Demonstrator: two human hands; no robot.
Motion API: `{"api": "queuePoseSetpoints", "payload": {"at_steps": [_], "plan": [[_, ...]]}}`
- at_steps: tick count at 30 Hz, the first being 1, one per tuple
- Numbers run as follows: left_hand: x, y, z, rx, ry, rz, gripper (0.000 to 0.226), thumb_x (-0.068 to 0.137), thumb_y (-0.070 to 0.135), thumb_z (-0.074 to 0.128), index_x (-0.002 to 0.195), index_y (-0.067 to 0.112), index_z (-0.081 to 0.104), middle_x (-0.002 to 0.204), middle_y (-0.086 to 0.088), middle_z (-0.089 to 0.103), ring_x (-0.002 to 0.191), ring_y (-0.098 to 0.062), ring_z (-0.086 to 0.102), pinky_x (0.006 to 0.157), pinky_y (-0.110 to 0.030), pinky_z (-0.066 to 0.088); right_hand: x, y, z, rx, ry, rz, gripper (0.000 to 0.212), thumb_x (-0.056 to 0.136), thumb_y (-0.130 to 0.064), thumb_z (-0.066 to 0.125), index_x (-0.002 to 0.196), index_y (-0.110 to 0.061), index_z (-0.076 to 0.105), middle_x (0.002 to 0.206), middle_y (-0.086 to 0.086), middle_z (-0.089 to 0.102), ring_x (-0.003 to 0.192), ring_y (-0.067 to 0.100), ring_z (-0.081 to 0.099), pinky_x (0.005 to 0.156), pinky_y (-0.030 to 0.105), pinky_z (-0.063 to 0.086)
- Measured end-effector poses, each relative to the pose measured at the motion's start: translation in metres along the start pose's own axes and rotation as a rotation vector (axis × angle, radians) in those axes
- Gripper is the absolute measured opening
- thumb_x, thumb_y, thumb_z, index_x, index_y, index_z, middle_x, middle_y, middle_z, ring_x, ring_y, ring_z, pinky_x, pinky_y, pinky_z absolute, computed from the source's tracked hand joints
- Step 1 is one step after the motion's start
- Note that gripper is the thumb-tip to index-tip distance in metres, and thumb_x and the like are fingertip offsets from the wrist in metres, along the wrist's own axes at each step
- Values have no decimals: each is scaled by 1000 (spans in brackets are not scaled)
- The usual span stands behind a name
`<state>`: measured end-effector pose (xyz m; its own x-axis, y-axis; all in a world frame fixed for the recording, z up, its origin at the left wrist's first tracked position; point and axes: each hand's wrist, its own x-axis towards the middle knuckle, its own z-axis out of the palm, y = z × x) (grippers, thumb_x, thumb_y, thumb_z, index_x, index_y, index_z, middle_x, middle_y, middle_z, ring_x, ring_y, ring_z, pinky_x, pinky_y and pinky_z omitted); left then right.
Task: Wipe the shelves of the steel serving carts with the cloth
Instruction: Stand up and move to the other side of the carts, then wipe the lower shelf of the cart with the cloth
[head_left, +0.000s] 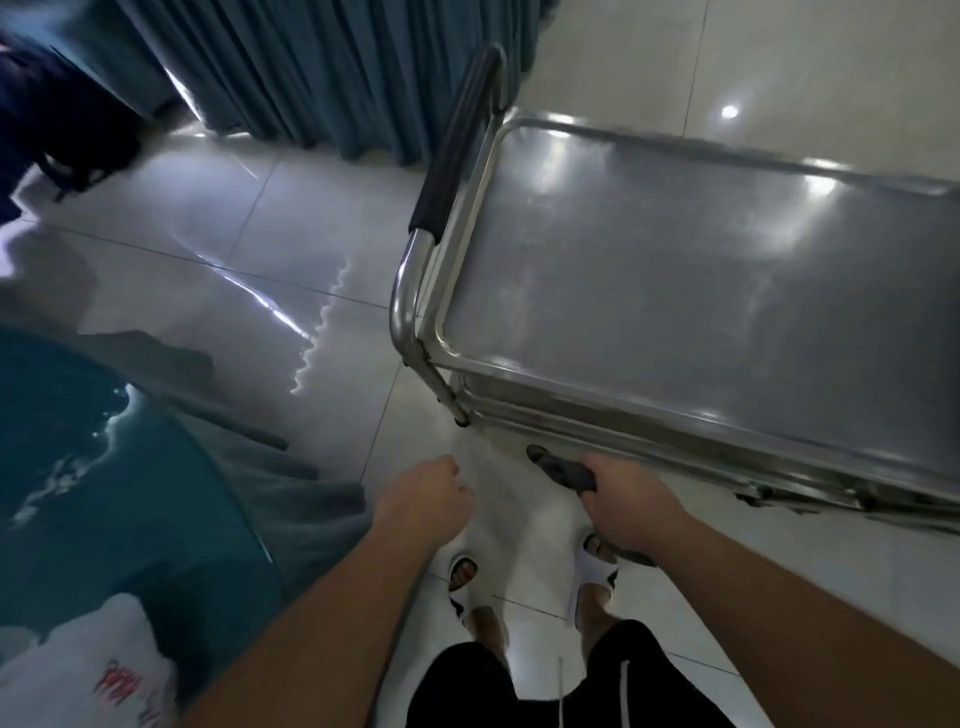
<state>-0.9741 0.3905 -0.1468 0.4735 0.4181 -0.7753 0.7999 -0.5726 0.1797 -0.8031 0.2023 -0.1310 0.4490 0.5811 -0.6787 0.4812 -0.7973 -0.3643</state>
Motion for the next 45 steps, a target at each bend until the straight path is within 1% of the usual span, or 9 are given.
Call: {"api": "queuePoseSetpoints", "payload": {"at_steps": [5, 12, 17, 24, 29, 31, 34, 40, 45], "plan": [[48, -21, 26, -113, 46, -20, 38, 100, 40, 46, 133, 23, 54, 107, -2, 67, 99, -24, 64, 94, -45, 55, 46, -7, 43, 5, 88, 6, 26, 101, -22, 47, 123, -27, 58, 102, 3, 67, 82, 25, 58, 53, 30, 34], [144, -42, 61, -224, 181, -81, 45, 100, 45, 51, 140, 25, 54, 130, -4, 65, 110, -26, 63, 100, -44, 53, 139, 16, 91, 4, 218, -130, 22, 101, -26, 51, 121, -19, 59, 110, 13, 69, 101, 37, 65, 71, 36, 44], [220, -62, 79, -392, 334, -110, 59, 101, 50, 58, 152, 21, 47, 146, -8, 58, 121, -29, 61, 99, -40, 52, 204, 35, 107, 8, 438, -202, 16, 99, -28, 51, 111, -22, 59, 99, 8, 68, 78, 29, 56, 62, 36, 39], [302, -74, 96, -844, 673, 124, 46, 95, 48, 74, 133, 28, 58, 118, 10, 68, 81, -1, 69, 52, -10, 48, 297, 16, 114, 65, 765, -213, 24, 100, -31, 45, 121, -27, 57, 89, -3, 61, 74, 19, 53, 63, 35, 42], [330, -65, 104, -1134, 917, 337, 17, 96, 44, 73, 107, 34, 64, 86, 12, 71, 76, -1, 71, 57, -14, 55, 343, -4, 156, 131, 655, -364, 27, 99, -33, 52, 124, -29, 61, 104, 0, 70, 91, 24, 65, 73, 36, 47], [337, -64, 101, -1155, 1013, 378, 20, 94, 49, 71, 102, 31, 66, 79, 16, 69, 70, -2, 68, 57, -16, 54, 357, -16, 173, 29, 451, -500, 39, 101, -50, 43, 134, -37, 57, 128, 0, 67, 124, 29, 59, 99, 44, 47], [344, -62, 98, -1182, 1099, 409, 31, 87, 58, 69, 94, 28, 66, 70, 16, 65, 62, 1, 62, 55, -16, 52, 375, -22, 191, -148, 264, -560, 65, 101, -63, 9, 159, -43, 30, 169, -11, 24, 158, 18, 8, 127, 46, 1], [358, -57, 96, -1292, 1015, 401, 31, 87, 46, 67, 87, 15, 67, 70, 0, 71, 63, -11, 67, 57, -26, 54, 389, 55, 179, -296, 500, -421, 60, 104, -49, 29, 162, -39, 18, 171, -17, 10, 159, 16, 4, 126, 43, 2], [367, -56, 100, -1318, 1064, 410, 28, 84, 45, 64, 84, 18, 62, 58, 5, 60, 50, -7, 59, 45, -19, 48, 418, 137, 116, -296, 582, -120, 65, 103, -57, 17, 164, -36, 8, 172, -14, 3, 159, 21, 3, 126, 49, 5]]}}
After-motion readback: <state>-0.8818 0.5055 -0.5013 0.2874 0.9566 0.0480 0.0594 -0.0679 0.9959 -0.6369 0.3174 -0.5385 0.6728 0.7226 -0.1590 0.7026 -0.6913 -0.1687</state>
